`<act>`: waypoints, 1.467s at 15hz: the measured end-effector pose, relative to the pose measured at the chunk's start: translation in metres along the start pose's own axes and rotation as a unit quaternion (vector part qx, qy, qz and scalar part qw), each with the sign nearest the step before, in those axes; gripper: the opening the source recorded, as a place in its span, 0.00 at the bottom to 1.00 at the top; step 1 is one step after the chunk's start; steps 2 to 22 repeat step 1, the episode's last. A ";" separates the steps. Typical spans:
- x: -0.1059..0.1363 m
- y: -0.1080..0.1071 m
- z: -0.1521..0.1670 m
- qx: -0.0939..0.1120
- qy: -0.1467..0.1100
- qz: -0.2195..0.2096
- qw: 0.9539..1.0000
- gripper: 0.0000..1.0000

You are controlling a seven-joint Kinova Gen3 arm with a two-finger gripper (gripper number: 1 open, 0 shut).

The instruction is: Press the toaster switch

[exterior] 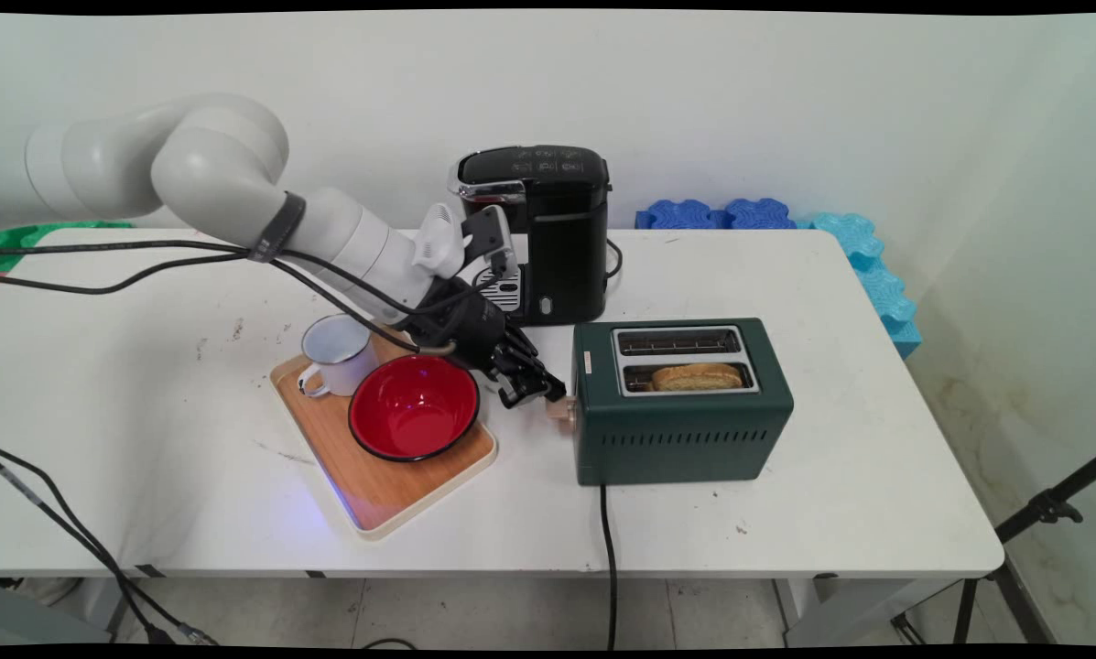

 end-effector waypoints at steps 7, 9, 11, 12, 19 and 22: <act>-0.001 0.000 0.000 0.000 0.000 0.000 1.000 0.00; -0.001 0.000 0.000 0.000 0.000 0.000 1.000 0.00; -0.001 0.000 0.000 0.000 0.000 0.000 1.000 0.00; -0.001 0.000 0.000 0.000 0.000 0.000 1.000 0.00; -0.001 0.000 0.000 0.000 0.000 0.000 1.000 0.00; -0.001 0.000 0.000 0.000 0.000 0.000 1.000 0.00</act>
